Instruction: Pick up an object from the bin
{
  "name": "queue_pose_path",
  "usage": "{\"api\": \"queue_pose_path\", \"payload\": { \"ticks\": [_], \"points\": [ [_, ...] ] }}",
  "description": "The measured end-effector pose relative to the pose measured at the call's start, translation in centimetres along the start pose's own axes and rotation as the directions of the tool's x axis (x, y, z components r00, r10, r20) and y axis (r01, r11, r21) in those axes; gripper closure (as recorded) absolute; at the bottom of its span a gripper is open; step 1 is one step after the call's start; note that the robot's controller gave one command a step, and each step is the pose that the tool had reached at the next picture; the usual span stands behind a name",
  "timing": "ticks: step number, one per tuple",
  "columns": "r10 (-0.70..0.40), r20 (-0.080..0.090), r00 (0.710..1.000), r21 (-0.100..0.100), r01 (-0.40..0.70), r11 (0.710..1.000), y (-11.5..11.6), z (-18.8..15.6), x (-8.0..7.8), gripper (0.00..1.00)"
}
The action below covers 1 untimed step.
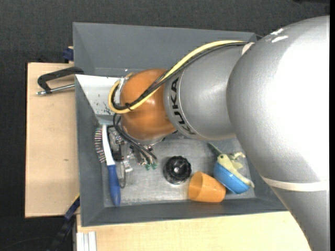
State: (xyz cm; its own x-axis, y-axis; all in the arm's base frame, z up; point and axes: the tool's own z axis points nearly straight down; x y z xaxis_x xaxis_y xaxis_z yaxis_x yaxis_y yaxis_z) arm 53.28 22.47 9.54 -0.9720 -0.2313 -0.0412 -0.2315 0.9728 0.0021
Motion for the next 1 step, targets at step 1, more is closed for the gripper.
{"api": "queue_pose_path", "payload": {
  "ticks": [1],
  "points": [
    [-0.201,-0.036,0.979,-0.008,0.201,0.98,0.46,0.95,1.11,0.0]
  ]
}}
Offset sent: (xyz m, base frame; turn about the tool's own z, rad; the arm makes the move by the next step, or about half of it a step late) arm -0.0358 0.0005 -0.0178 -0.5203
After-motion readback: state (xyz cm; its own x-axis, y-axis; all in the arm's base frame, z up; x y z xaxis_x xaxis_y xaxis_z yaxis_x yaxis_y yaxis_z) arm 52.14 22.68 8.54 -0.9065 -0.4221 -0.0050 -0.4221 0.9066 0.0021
